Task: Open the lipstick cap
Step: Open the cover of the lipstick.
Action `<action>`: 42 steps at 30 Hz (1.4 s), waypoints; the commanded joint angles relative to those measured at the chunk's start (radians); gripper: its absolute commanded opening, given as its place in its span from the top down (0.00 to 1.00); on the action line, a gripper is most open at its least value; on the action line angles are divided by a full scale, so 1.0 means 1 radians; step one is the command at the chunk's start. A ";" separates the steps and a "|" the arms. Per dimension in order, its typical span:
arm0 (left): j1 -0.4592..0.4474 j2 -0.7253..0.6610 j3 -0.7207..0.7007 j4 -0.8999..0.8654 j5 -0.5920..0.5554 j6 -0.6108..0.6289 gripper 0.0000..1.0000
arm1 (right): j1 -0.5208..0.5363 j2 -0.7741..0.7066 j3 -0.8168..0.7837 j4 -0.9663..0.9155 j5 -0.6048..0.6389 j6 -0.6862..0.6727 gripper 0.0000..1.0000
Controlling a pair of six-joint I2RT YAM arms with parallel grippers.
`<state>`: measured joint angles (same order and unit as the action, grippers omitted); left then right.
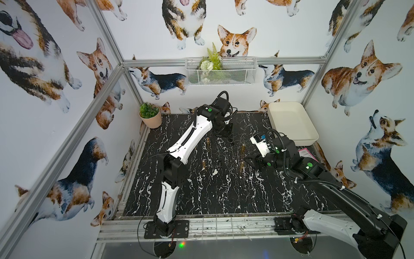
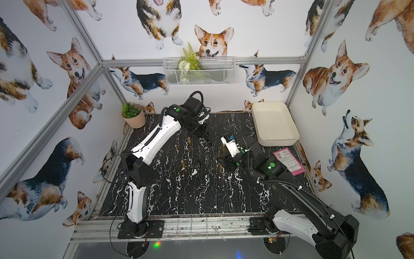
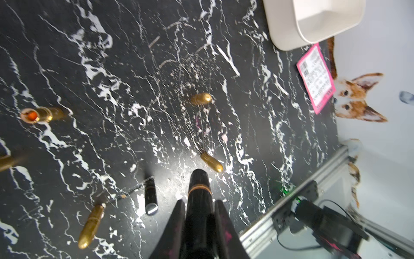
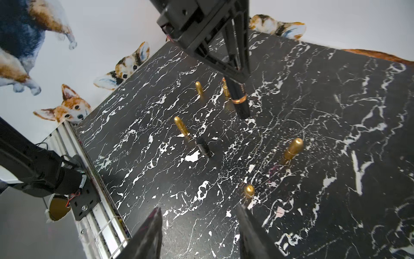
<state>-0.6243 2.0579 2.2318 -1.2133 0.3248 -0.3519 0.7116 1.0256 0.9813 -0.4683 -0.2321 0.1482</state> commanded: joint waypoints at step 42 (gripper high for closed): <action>-0.036 -0.233 -0.226 0.041 0.346 -0.057 1.00 | 0.019 0.136 0.089 0.050 -0.042 -0.118 0.73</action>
<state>-0.6617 1.8141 1.9953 -1.1625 0.6529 -0.4217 0.7315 1.1648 1.0580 -0.4255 -0.2661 0.0471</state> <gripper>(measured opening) 0.214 0.284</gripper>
